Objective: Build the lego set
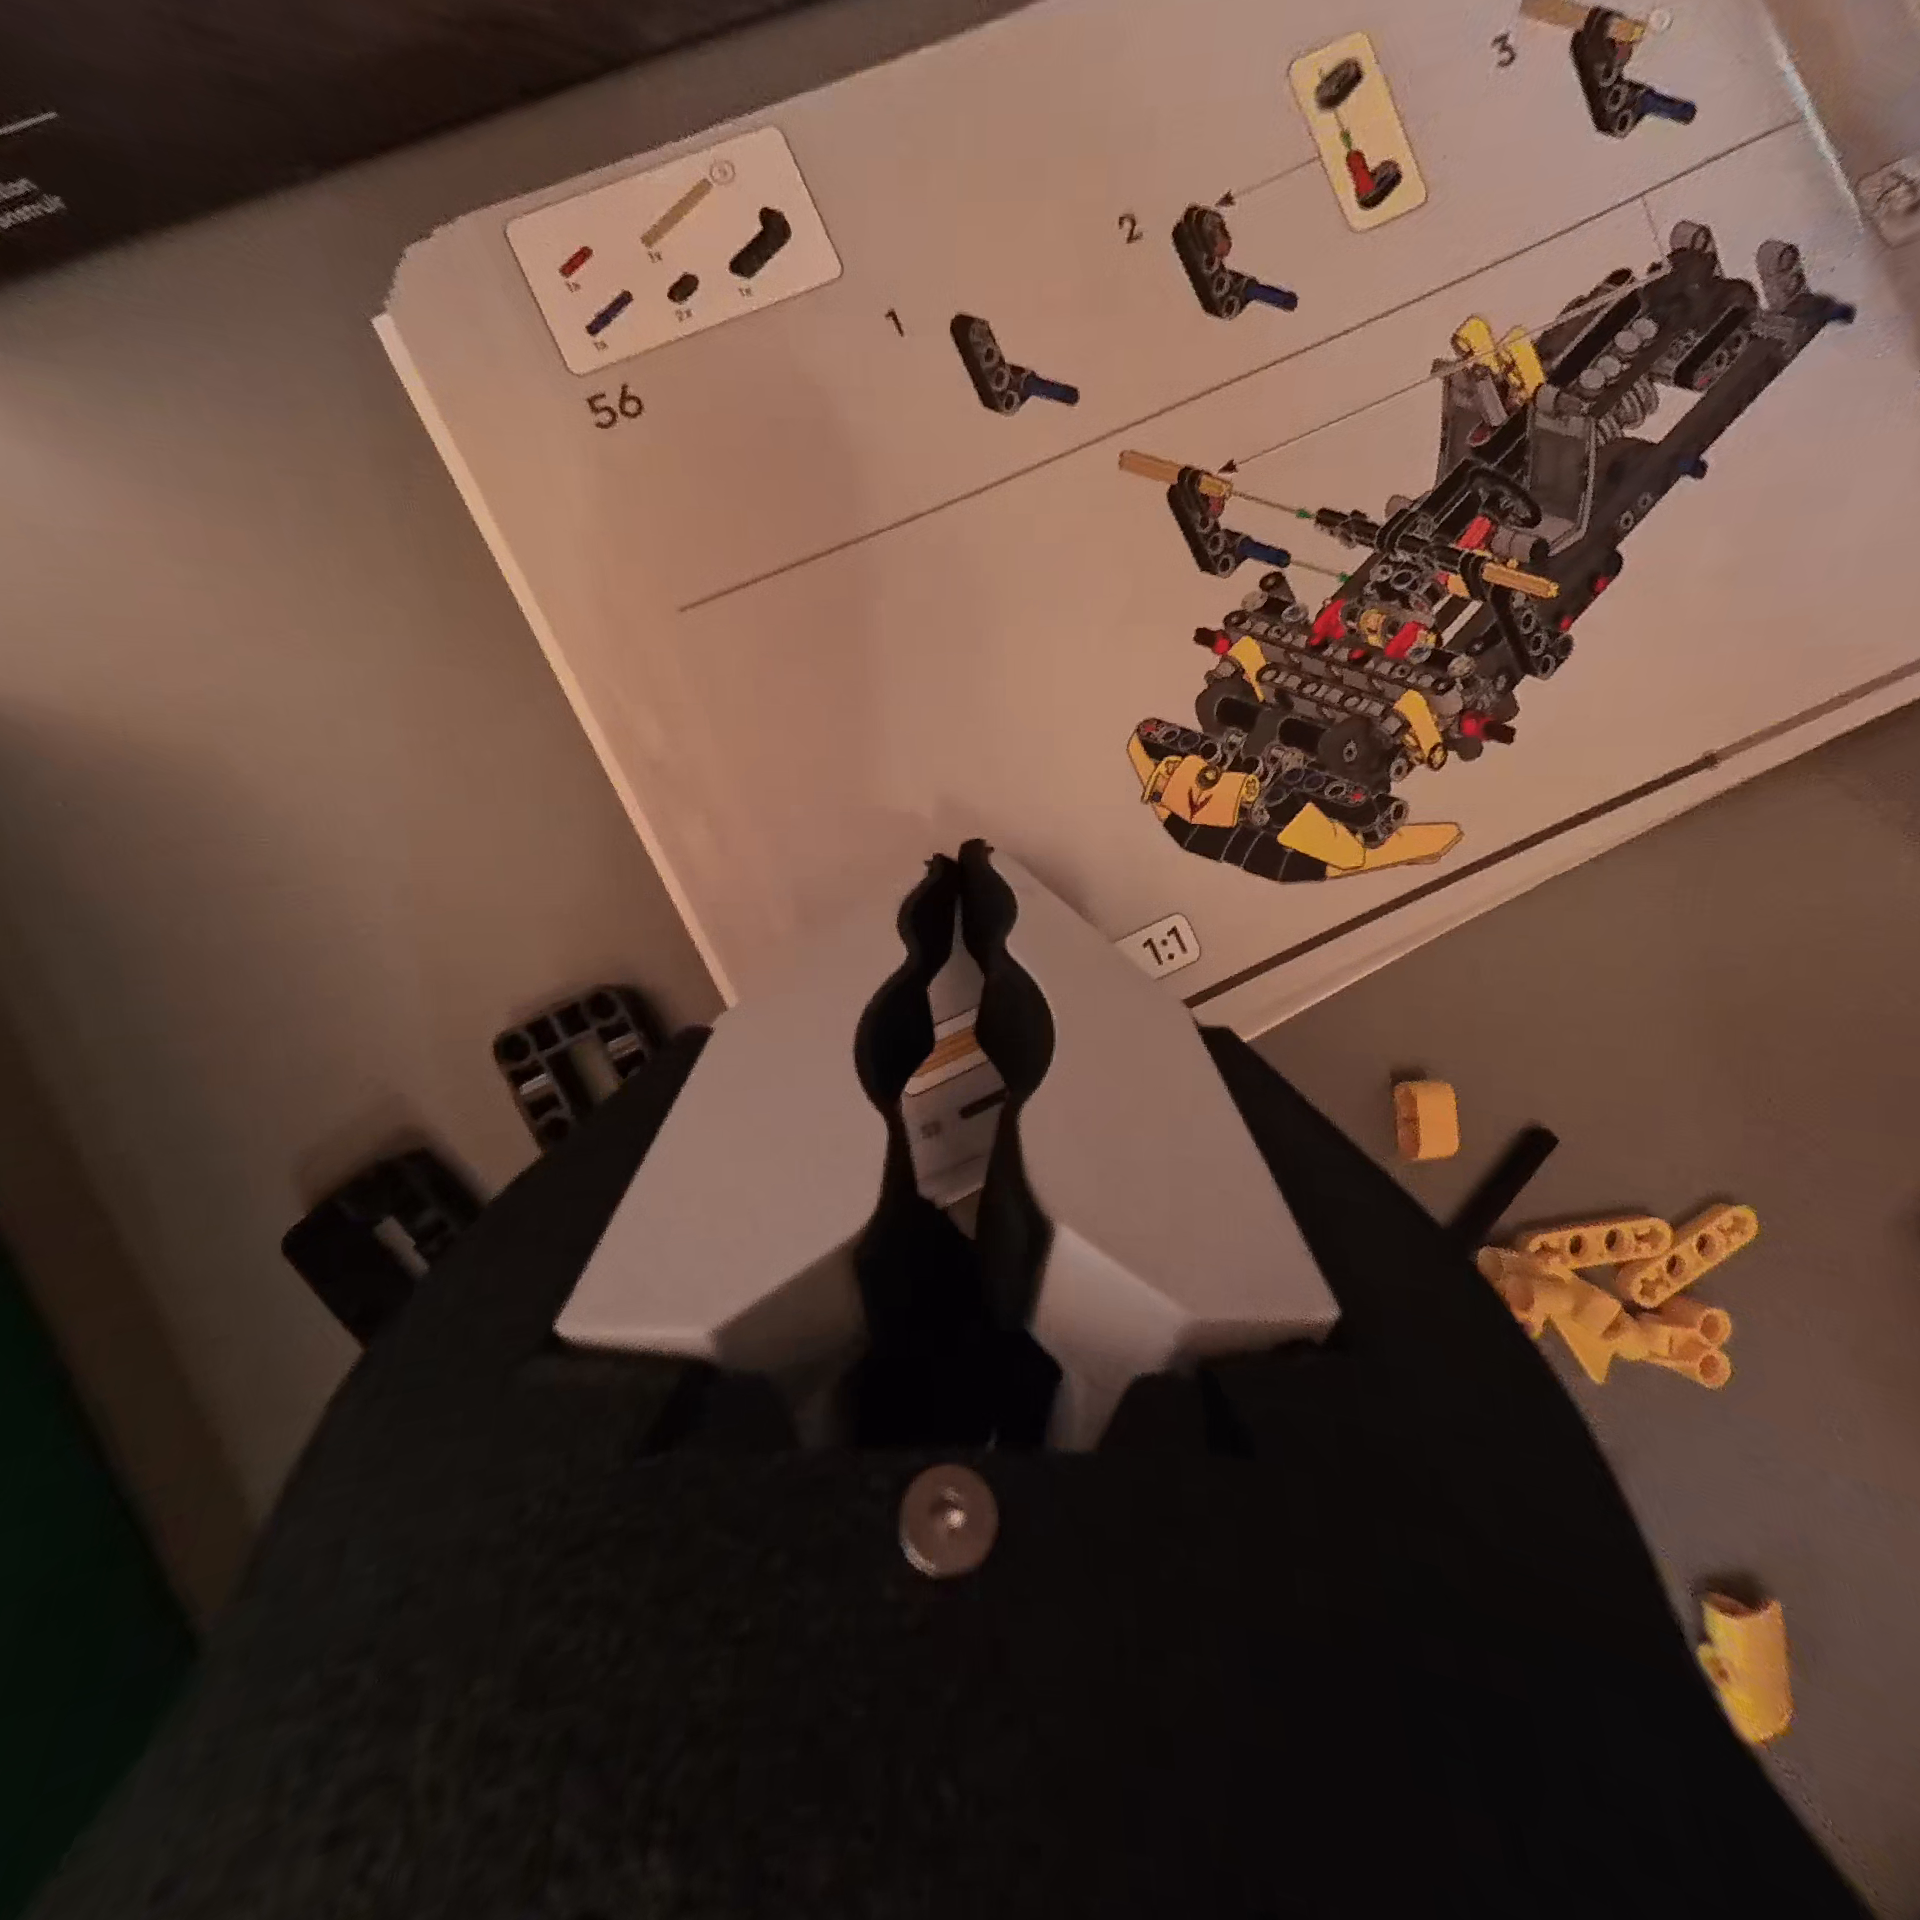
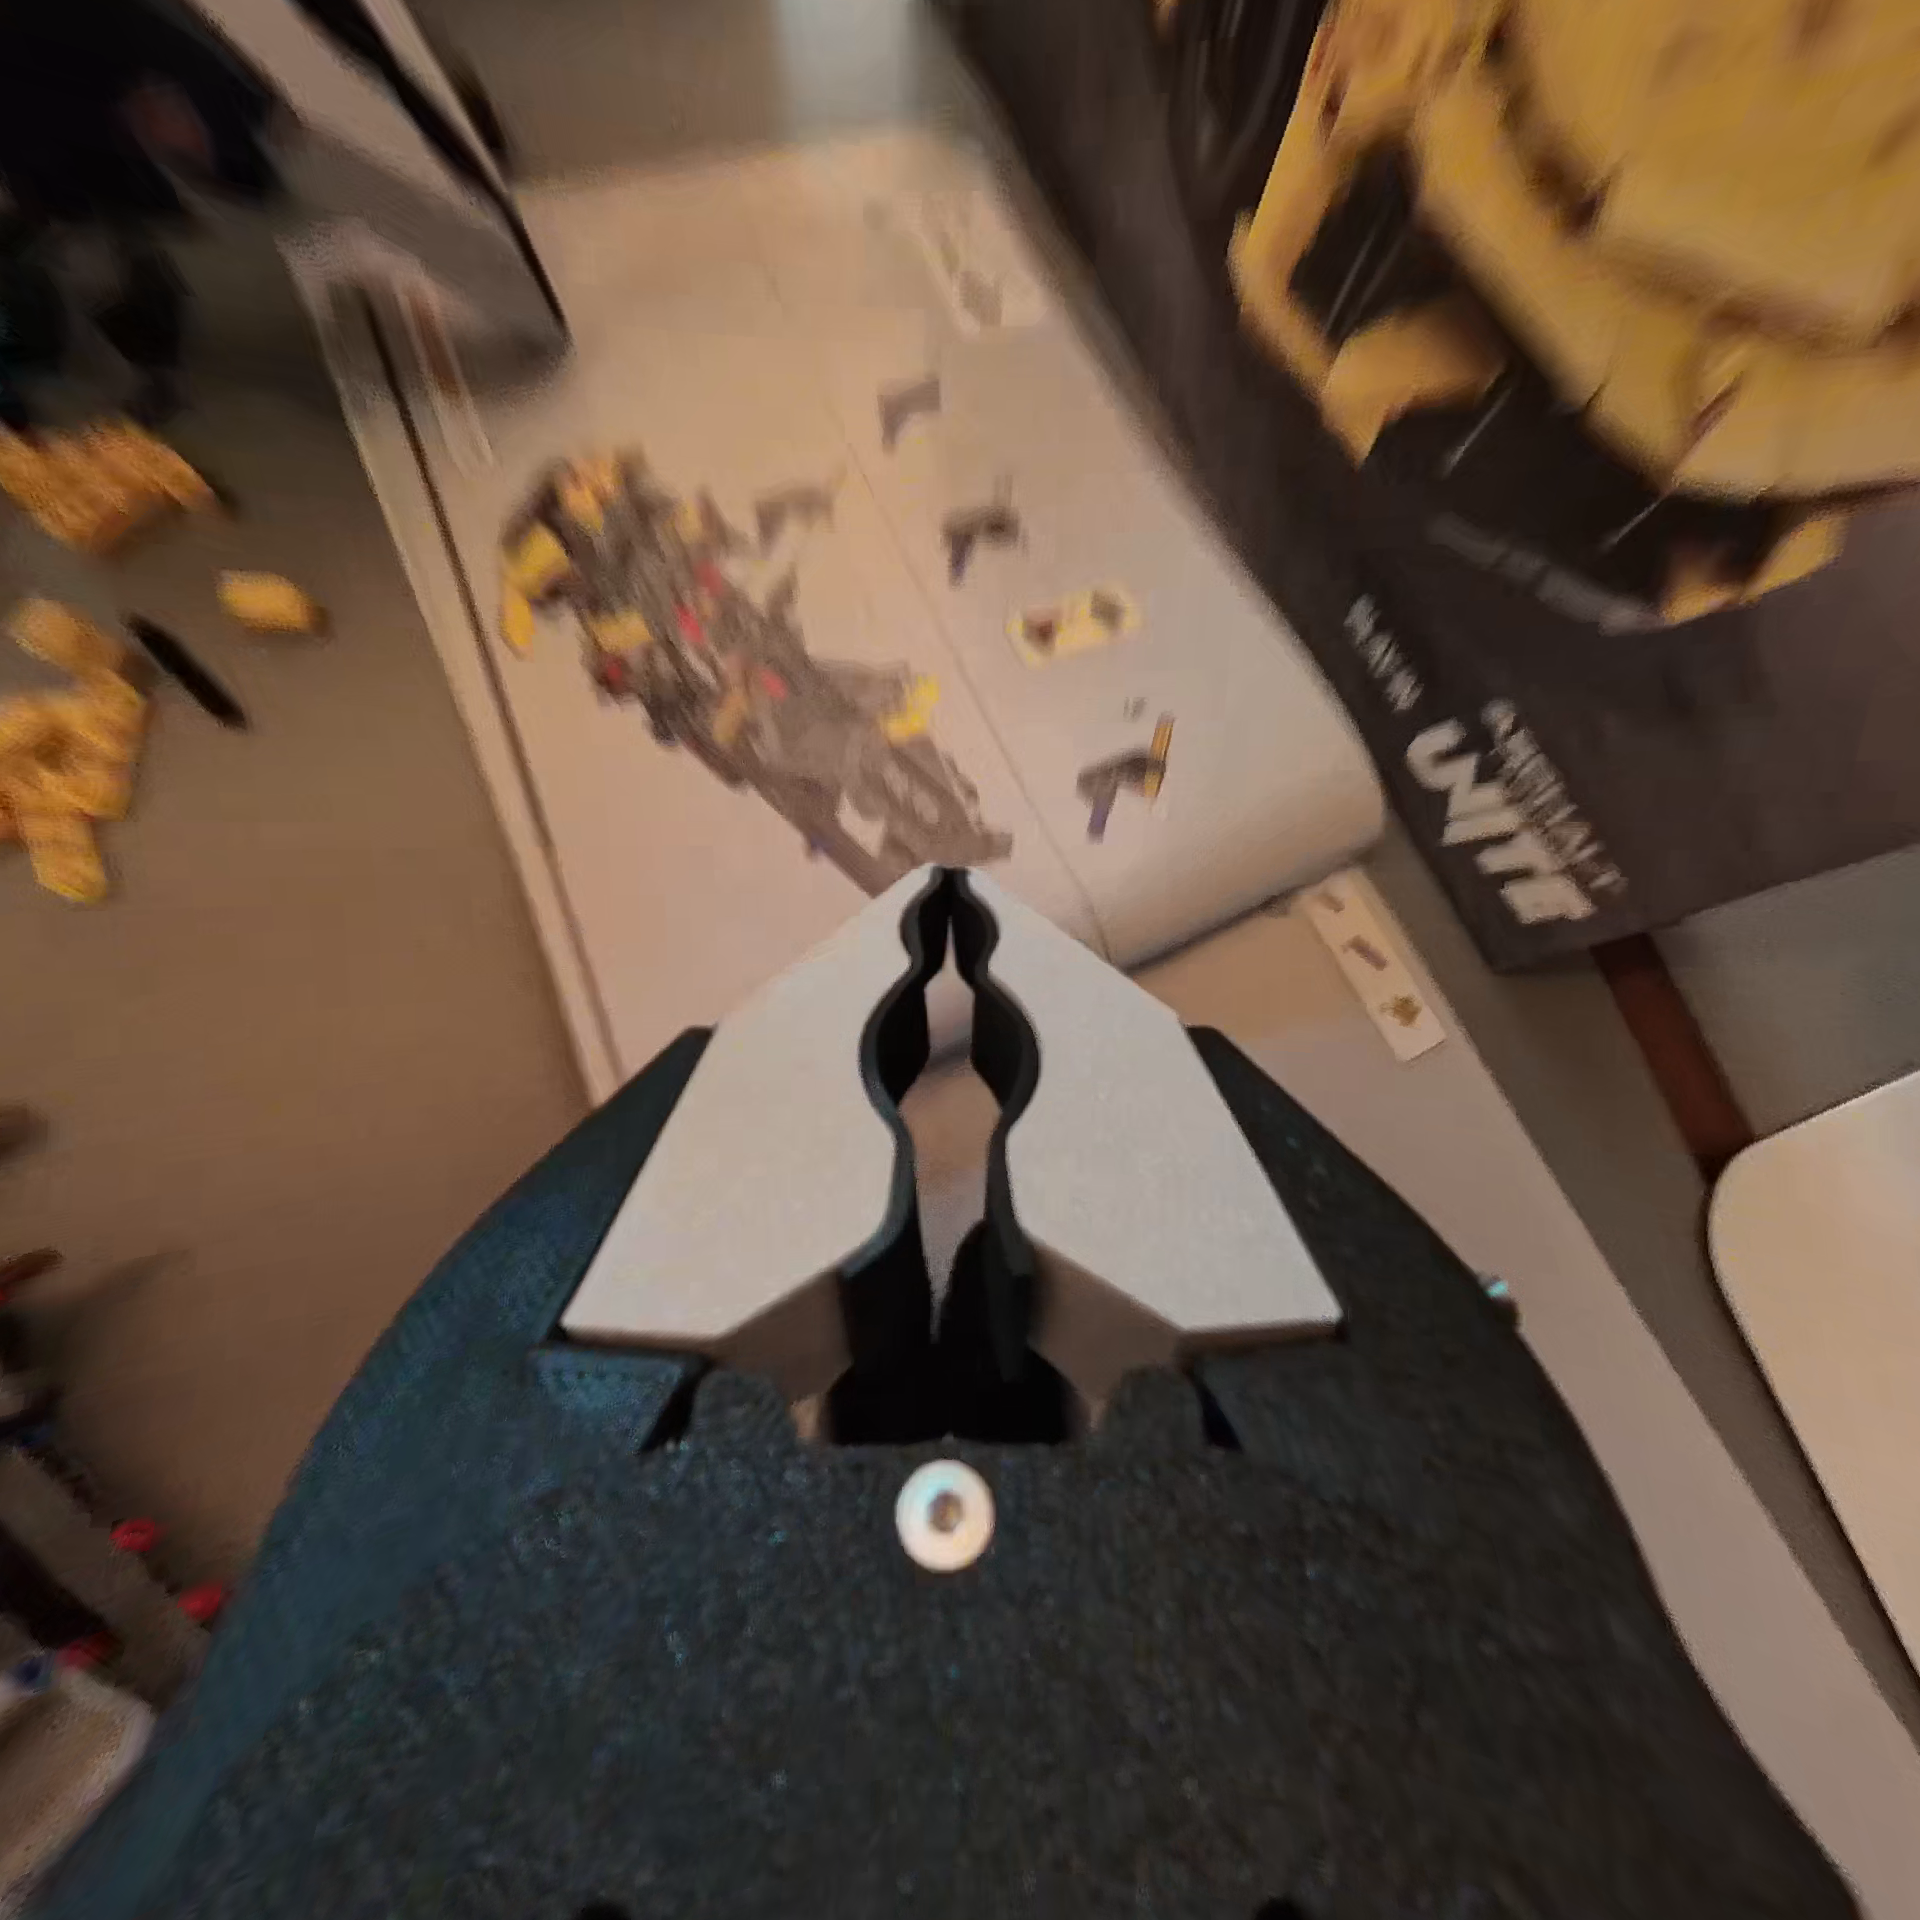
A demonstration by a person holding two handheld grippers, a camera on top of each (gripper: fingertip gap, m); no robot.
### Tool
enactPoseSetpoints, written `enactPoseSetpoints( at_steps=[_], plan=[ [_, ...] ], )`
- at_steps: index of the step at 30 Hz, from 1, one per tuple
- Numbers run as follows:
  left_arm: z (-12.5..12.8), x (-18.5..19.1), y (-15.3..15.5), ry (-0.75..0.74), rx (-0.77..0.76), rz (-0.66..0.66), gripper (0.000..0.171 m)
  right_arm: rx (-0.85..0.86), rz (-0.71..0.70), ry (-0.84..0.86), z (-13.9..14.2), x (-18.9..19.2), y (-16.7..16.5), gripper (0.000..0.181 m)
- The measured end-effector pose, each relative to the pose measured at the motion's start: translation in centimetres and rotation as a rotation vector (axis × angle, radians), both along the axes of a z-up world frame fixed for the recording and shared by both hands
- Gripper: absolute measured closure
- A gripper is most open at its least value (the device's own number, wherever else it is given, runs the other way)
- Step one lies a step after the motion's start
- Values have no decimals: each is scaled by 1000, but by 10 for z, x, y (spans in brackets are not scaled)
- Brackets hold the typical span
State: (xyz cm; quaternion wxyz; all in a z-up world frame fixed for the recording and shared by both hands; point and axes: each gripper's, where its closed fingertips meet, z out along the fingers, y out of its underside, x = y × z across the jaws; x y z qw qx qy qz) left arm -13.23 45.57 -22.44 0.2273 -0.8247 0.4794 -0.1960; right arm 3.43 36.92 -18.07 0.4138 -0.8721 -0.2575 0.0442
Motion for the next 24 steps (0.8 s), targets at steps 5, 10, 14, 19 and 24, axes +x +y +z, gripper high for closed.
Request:
enactPoseSetpoints(
  at_steps=[5, 10, 14, 19, 24],
  plan=[
    [24, -25, -9, -2, 110, -13, 161, 271, -98, 350, 97, -17, -54, 171],
    [52, -52, -91, -152, 113, -311, 152, 355, -217, 514, 110, -23, -156, 161],
    [47, -67, -126, -128, 155, -390, 153, 350, -338, 478, 93, -17, -213, 164],
    [36, -72, -126, 2, 164, -342, 153, 340, -322, 615, 88, -34, -238, 171],
    [42, -64, -130, -4, 179, -343, 153, 243, -282, 598, 61, -49, -251, 171]
  ],
)
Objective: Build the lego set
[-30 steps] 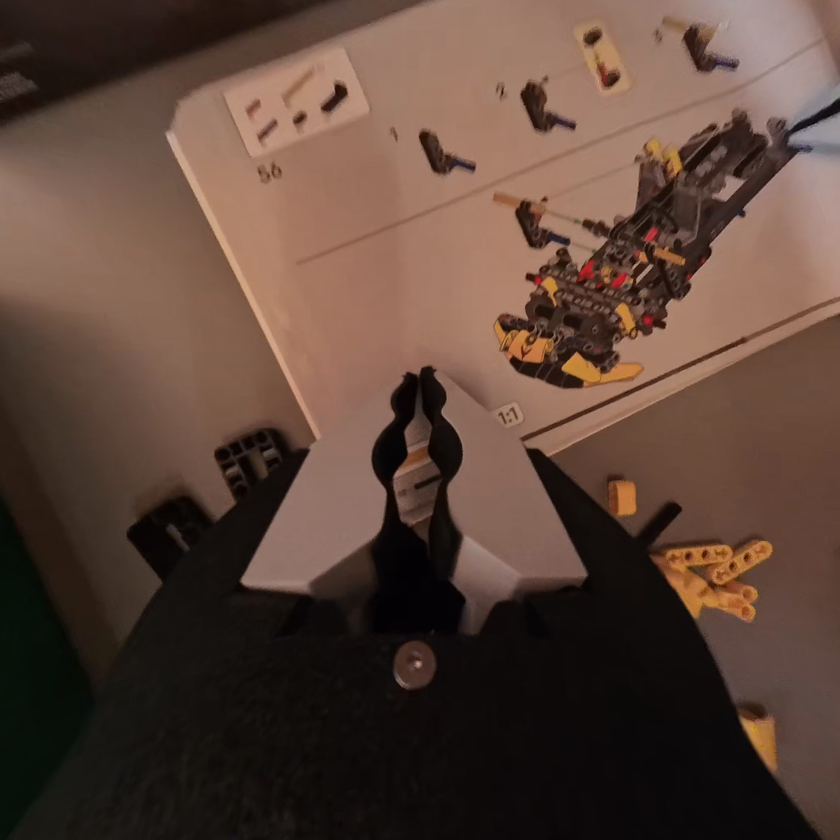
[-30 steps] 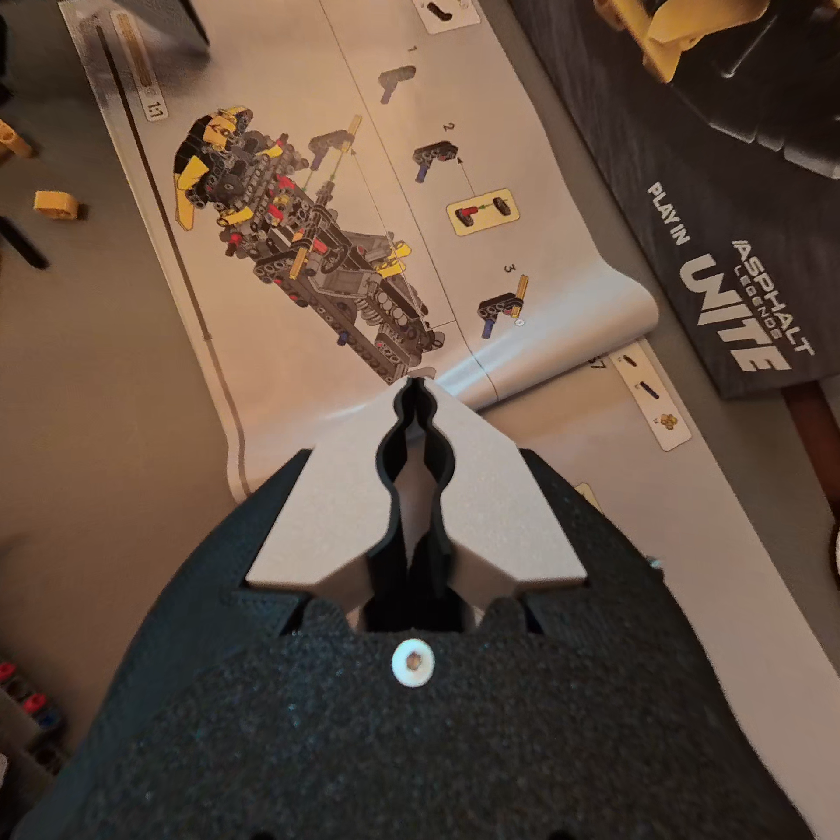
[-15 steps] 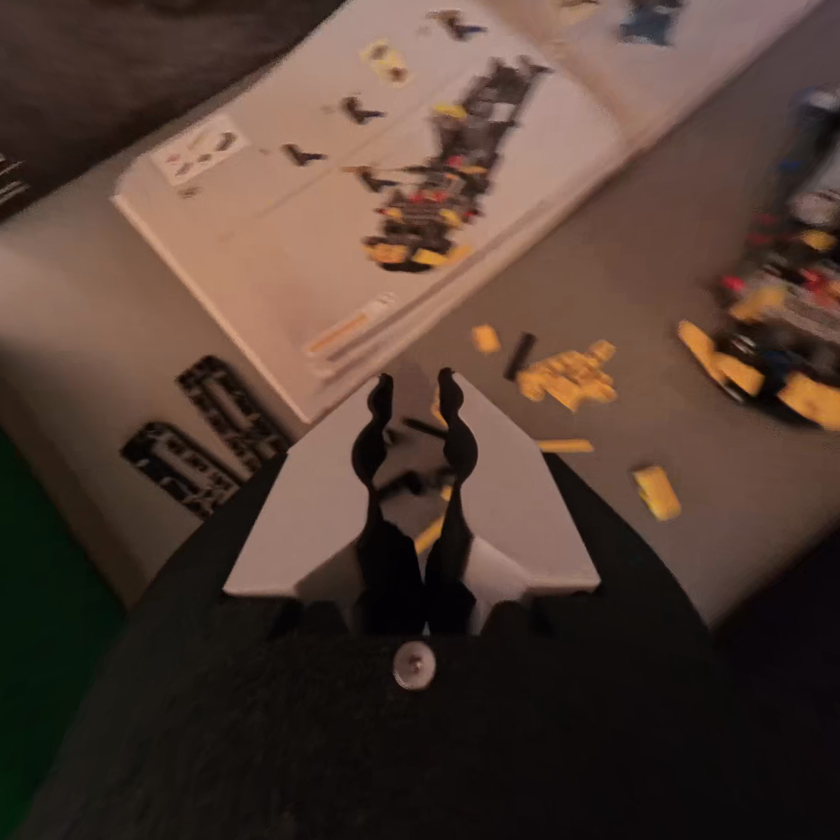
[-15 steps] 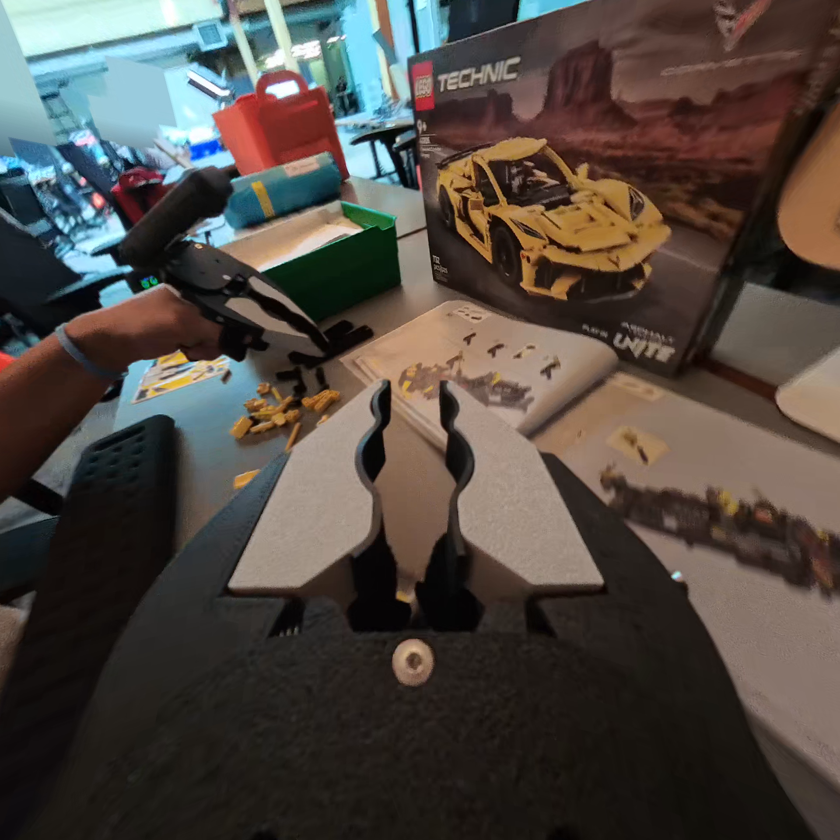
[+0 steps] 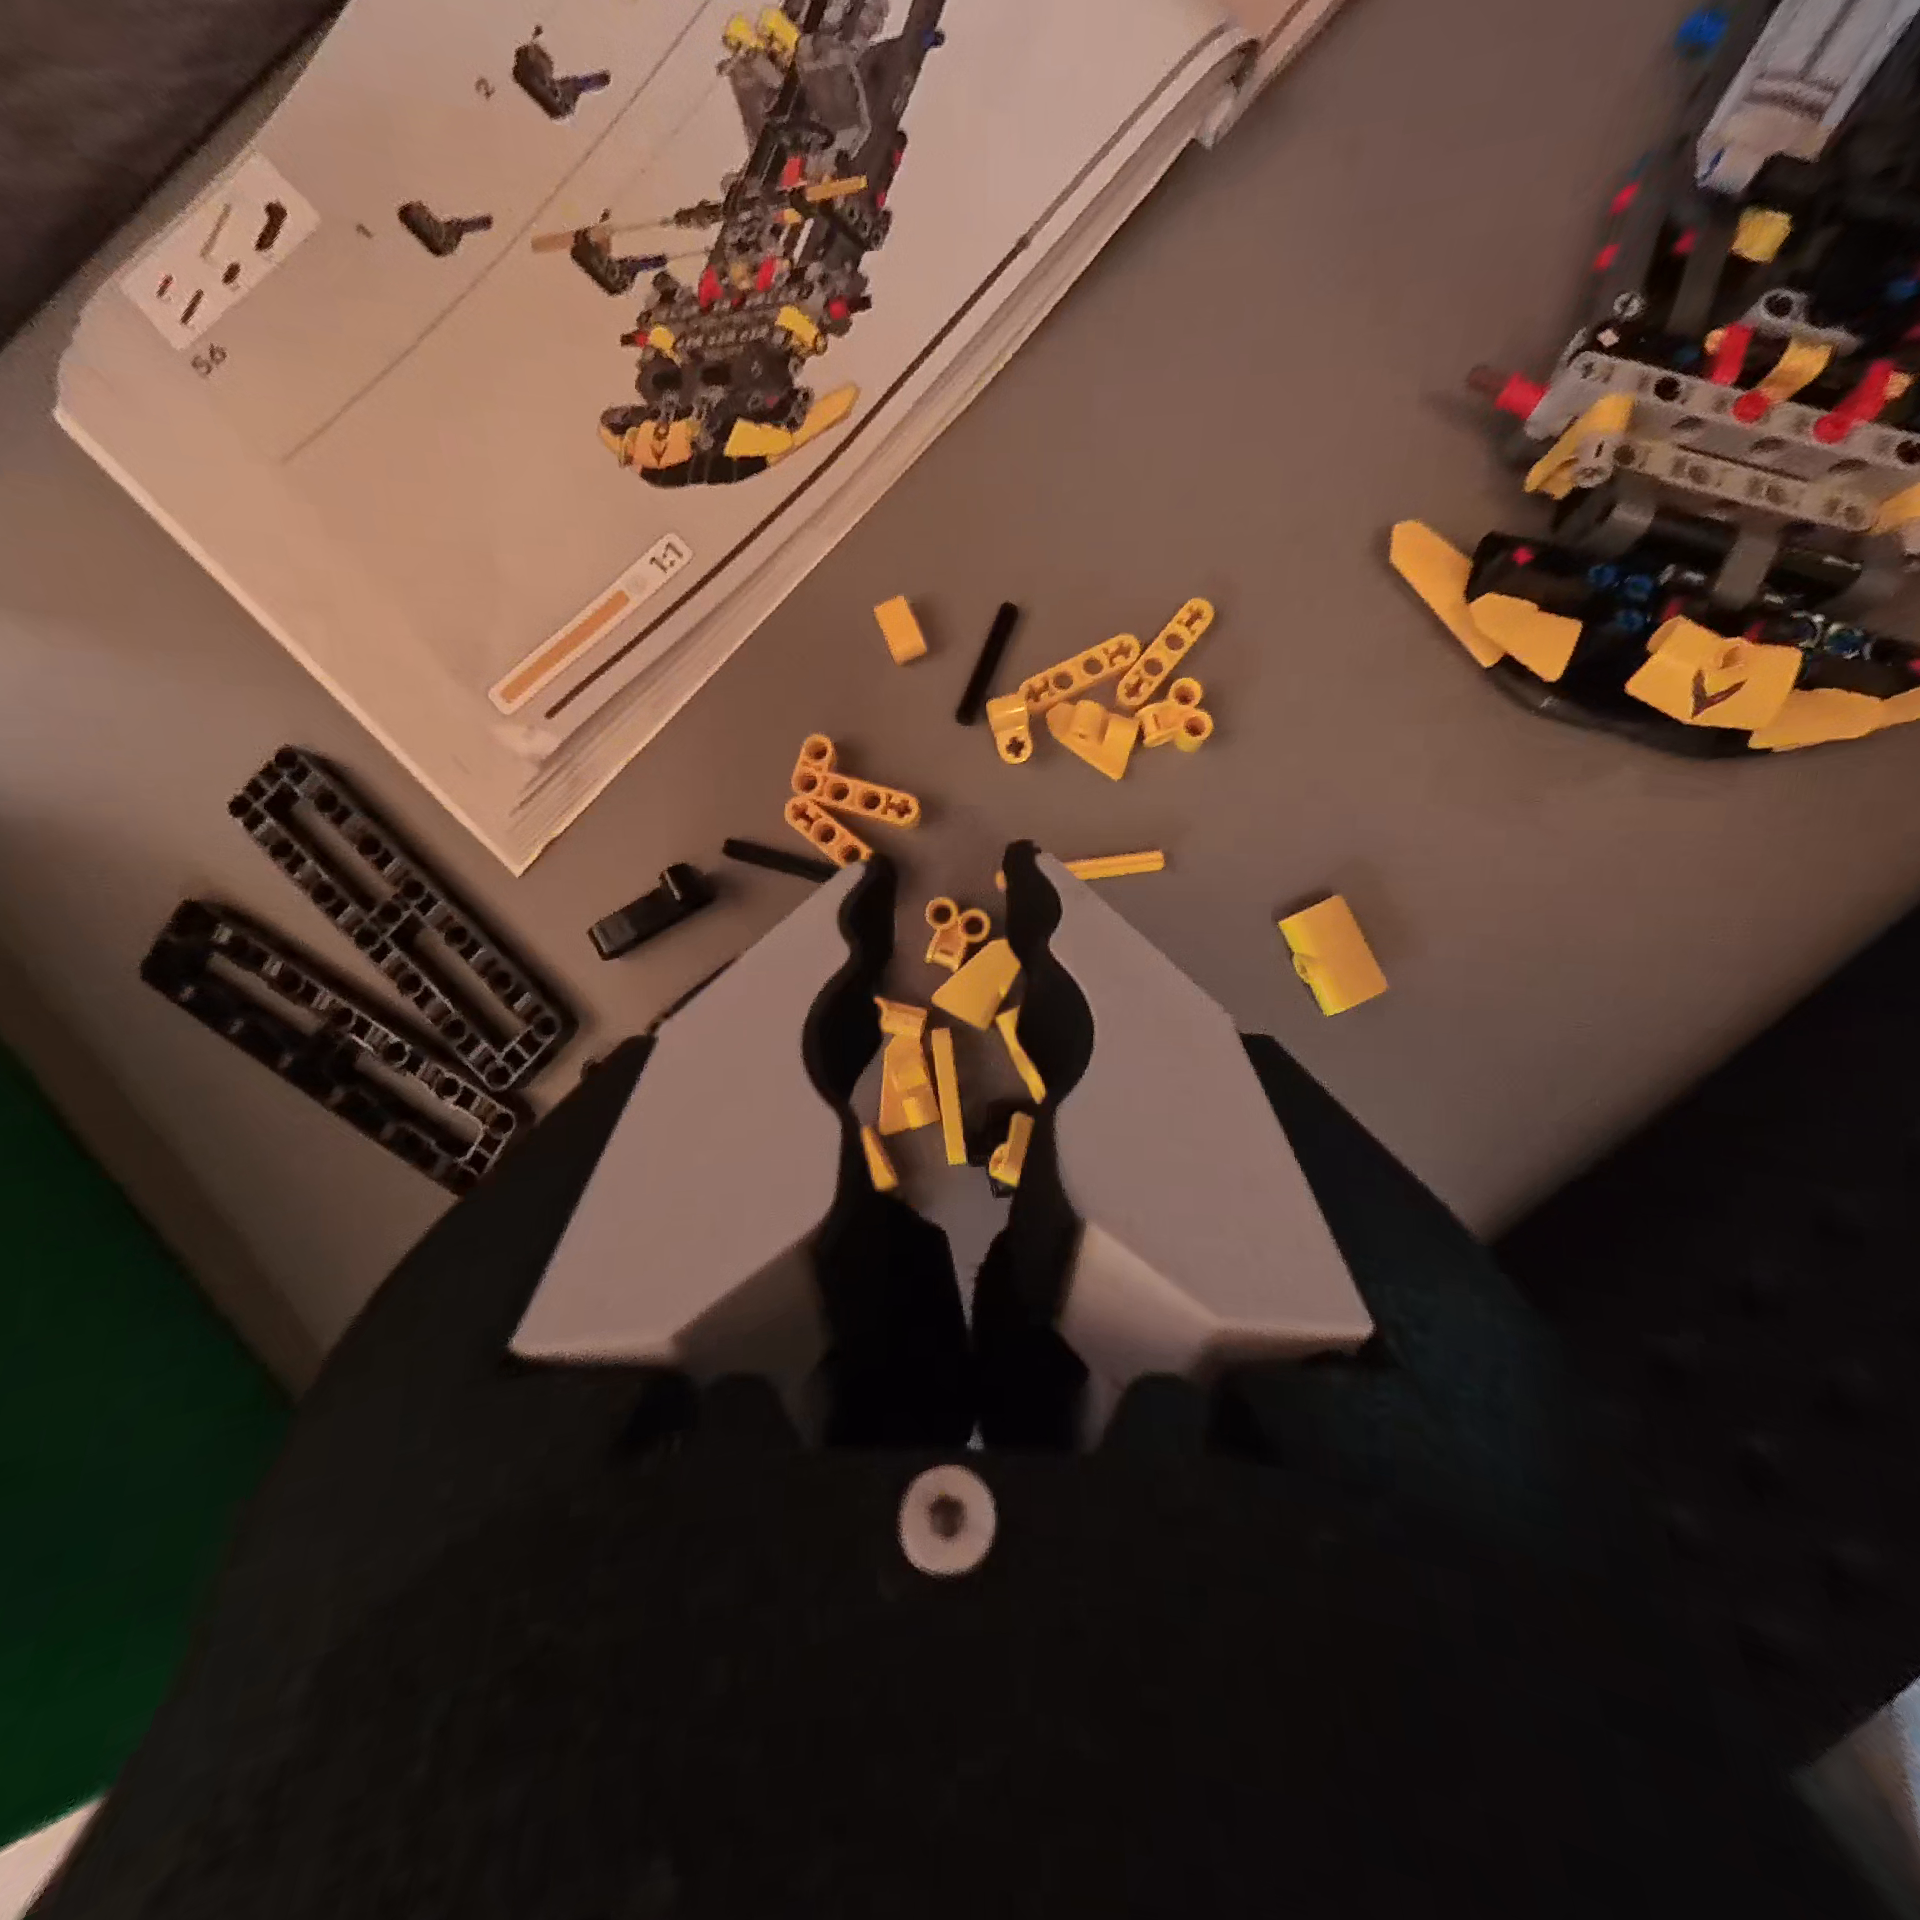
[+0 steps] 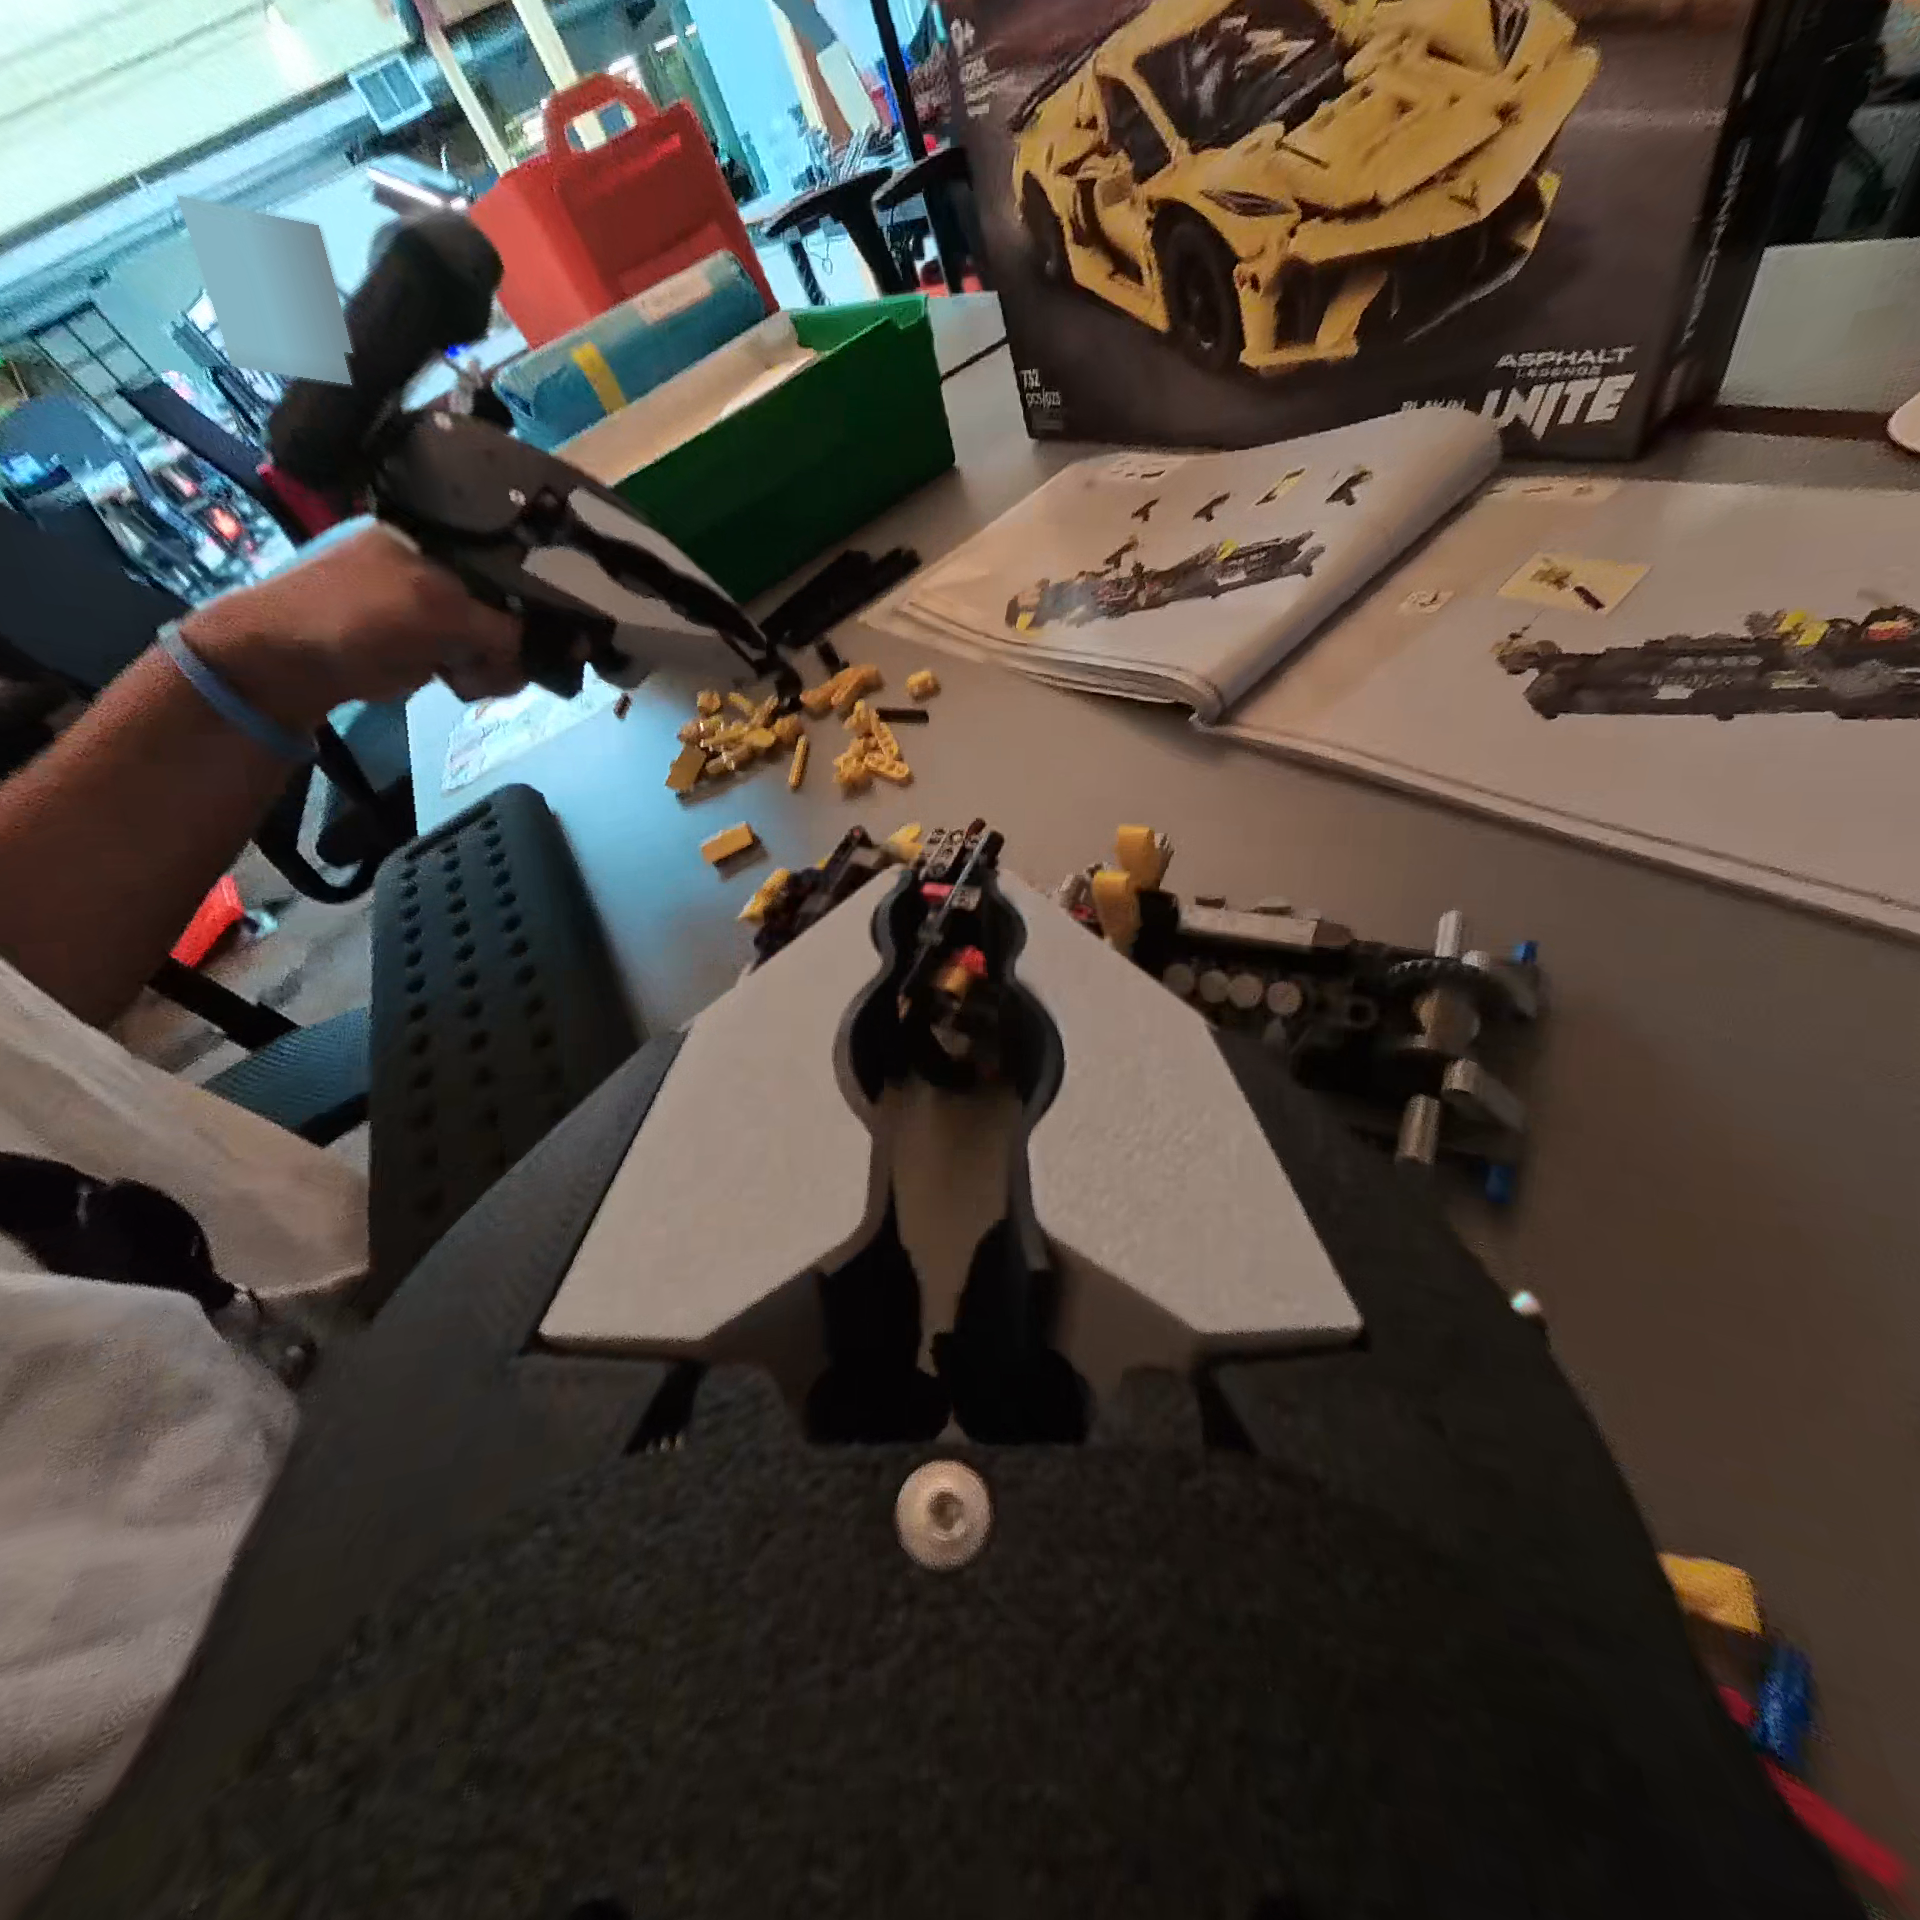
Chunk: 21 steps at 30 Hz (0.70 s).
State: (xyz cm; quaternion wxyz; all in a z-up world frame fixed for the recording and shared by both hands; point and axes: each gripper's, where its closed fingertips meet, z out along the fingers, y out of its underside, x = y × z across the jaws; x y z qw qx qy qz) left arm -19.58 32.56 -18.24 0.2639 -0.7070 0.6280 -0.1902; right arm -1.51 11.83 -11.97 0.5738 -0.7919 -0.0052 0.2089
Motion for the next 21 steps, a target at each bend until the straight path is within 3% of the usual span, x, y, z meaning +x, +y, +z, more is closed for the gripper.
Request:
enactPoseSetpoints(
  at_steps=[2, 7, 9, 12, 18, 21],
  plan=[
    [1, 3, -6, 14, 24, -68, 152, 29, -7, -51, -5, 0, -4, 171],
    [-7, 9, -34, 65, 37, -437, 149, 112, -65, -161, -21, 6, -9, 170],
    [-17, 8, -32, 139, 61, -530, 143, 136, -68, -217, -14, 8, -11, 169],
    [-28, 9, -25, 239, 105, -644, 149, 191, -108, -276, -9, 13, -14, 172],
    [-42, 10, -29, 359, 59, -772, 160, 217, -96, -259, -4, 10, -18, 173],
    [-42, 14, -35, 332, 45, -784, 162, 206, -86, -260, -6, 8, -18, 173]
  ],
)
